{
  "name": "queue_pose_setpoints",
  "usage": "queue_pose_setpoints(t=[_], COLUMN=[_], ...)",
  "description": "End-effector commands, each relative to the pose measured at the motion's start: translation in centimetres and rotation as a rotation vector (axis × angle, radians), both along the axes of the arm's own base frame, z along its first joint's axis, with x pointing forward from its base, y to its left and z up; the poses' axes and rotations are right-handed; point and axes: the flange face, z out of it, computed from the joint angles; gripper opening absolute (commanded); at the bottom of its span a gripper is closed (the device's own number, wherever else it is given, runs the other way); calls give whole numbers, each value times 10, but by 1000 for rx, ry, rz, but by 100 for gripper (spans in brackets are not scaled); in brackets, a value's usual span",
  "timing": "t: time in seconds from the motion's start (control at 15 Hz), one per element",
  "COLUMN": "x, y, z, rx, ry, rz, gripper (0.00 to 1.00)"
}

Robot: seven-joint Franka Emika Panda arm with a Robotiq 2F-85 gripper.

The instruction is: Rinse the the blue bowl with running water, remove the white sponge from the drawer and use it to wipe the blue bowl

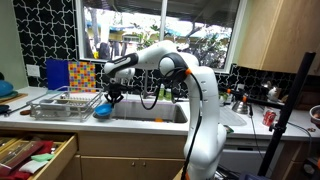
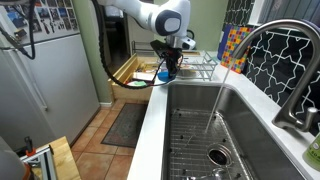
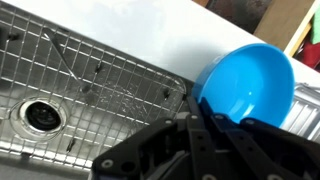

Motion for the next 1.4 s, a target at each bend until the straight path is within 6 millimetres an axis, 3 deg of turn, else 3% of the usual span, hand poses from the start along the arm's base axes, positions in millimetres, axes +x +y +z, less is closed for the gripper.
queue_pose_setpoints(t=[0.0,0.33,0.53,1.13,1.2,1.27,1.33], x=[-8,-20,-16,-10,-9,-8,-8], y=[-3,-20,-31,-35,-35,-35,-34], z=[-22,-44,-47,-66,-68,-68,-67], rx=[185,259,229,205,191,184,190], ry=[54,193,150,116,111,108,101], rz=[54,136,134,122,124,125,117], gripper=[1,1,1,1,3,29,32])
